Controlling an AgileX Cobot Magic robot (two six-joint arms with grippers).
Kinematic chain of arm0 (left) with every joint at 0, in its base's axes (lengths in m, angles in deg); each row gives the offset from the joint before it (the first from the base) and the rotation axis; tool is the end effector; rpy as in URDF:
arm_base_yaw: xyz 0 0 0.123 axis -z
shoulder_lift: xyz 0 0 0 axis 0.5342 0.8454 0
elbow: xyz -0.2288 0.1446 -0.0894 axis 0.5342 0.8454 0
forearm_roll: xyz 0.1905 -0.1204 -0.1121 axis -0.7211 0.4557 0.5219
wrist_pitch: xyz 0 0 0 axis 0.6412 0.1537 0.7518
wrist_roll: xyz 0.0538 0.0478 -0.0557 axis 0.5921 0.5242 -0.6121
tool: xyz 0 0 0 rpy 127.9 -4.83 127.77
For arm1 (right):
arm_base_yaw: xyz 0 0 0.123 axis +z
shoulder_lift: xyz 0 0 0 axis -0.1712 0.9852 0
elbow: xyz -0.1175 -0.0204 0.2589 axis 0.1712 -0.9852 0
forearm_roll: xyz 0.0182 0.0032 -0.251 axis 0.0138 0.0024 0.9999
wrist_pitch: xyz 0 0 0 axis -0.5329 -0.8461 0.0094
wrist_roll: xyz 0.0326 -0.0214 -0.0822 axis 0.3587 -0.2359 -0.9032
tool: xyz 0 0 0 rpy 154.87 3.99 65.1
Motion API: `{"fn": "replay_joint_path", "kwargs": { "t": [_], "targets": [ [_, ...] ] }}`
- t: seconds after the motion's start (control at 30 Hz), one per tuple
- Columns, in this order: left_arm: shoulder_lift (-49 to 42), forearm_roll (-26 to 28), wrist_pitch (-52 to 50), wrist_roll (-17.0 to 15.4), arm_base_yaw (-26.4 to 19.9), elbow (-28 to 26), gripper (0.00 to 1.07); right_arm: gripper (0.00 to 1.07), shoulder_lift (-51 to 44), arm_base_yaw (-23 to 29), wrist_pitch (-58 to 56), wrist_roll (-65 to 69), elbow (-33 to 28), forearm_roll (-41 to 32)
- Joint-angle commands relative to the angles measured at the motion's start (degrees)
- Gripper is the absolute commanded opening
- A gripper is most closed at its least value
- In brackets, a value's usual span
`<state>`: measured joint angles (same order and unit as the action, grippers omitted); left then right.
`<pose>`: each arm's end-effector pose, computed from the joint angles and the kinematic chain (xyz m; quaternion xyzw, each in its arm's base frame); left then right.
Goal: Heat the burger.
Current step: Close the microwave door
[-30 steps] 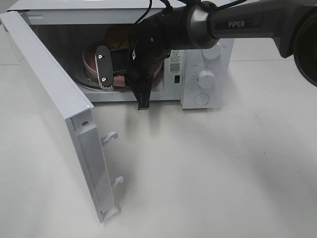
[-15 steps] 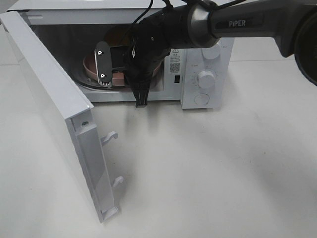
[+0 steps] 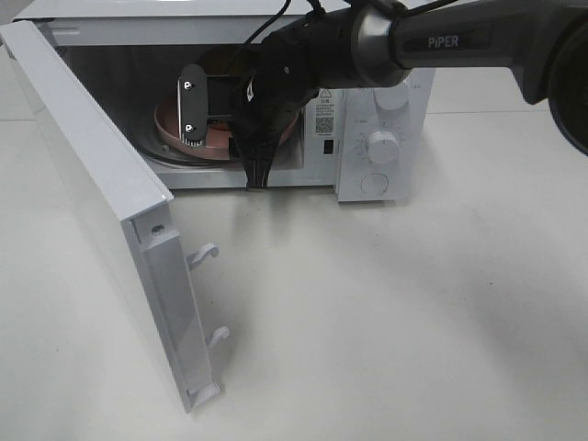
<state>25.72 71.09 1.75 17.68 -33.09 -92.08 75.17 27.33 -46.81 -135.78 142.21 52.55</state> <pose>-0.0085 -0.0130 0.2818 0.0408 0.8459 -0.0507 0.5293 0.4202 0.3115 0.1603 -0.7018 0.5963 -0.1180 0.3715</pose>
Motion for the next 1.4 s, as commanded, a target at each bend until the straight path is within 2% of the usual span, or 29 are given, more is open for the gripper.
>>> {"fn": "replay_joint_path", "kwargs": {
  "t": [0.03, 0.4, 0.57, 0.67, 0.7, 0.73, 0.77, 0.83, 0.87, 0.9, 1.0, 1.27, 1.4],
  "targets": [
    [-0.17, 0.11, 0.11, -0.29, 0.23, 0.06, 0.98, 0.44, -0.63, -0.17, 0.52, 1.95, 0.52, 0.23],
    [-0.17, 0.11, 0.11, -0.29, 0.23, 0.06, 0.98, 0.44, -0.92, -0.17, 0.80, 7.05, 0.23, 3.09],
    [-0.17, 0.11, 0.11, -0.29, 0.23, 0.06, 0.98, 0.45, -2.29, 0.00, 1.72, 6.99, -2.46, 3.09],
    [-0.17, 0.11, 0.11, -0.29, 0.23, 0.06, 0.98, 0.50, -3.50, 0.00, 3.27, 7.05, -4.13, 3.04],
    [-0.17, 0.11, 0.11, -0.29, 0.23, 0.06, 0.98, 0.56, -4.81, 0.00, 5.33, 7.05, -5.90, 3.09],
    [-0.17, 0.11, 0.11, -0.29, 0.23, 0.06, 0.98, 0.56, -4.81, 0.00, 5.33, 7.05, -5.90, 3.09],
    [-0.17, 0.11, 0.11, -0.29, 0.23, 0.06, 0.98, 0.63, -6.02, 0.00, 6.88, 7.05, -7.68, 3.21],
    [-0.17, 0.11, 0.11, -0.29, 0.23, 0.06, 0.98, 0.67, -6.53, 0.00, 7.22, 7.05, -8.48, 3.50],
    [-0.17, 0.11, 0.11, -0.29, 0.23, 0.06, 0.98, 0.74, -7.56, 0.00, 7.22, 7.05, -9.97, 4.58],
    [-0.17, 0.11, 0.11, -0.29, 0.23, 0.06, 0.98, 0.77, -8.02, 0.00, 7.22, 6.99, -10.83, 4.81],
    [-0.17, 0.11, 0.11, -0.29, 0.23, 0.06, 0.98, 0.79, -9.05, 0.00, 7.28, 6.99, -12.83, 5.16],
    [-0.17, 0.11, 0.11, -0.29, 0.23, 0.06, 0.98, 0.76, -14.44, 0.00, 10.37, 6.99, -20.91, 5.67],
    [-0.17, 0.11, 0.11, -0.29, 0.23, 0.06, 0.98, 0.76, -18.68, 0.00, 12.55, 6.99, -27.10, 5.50]
  ]
}}
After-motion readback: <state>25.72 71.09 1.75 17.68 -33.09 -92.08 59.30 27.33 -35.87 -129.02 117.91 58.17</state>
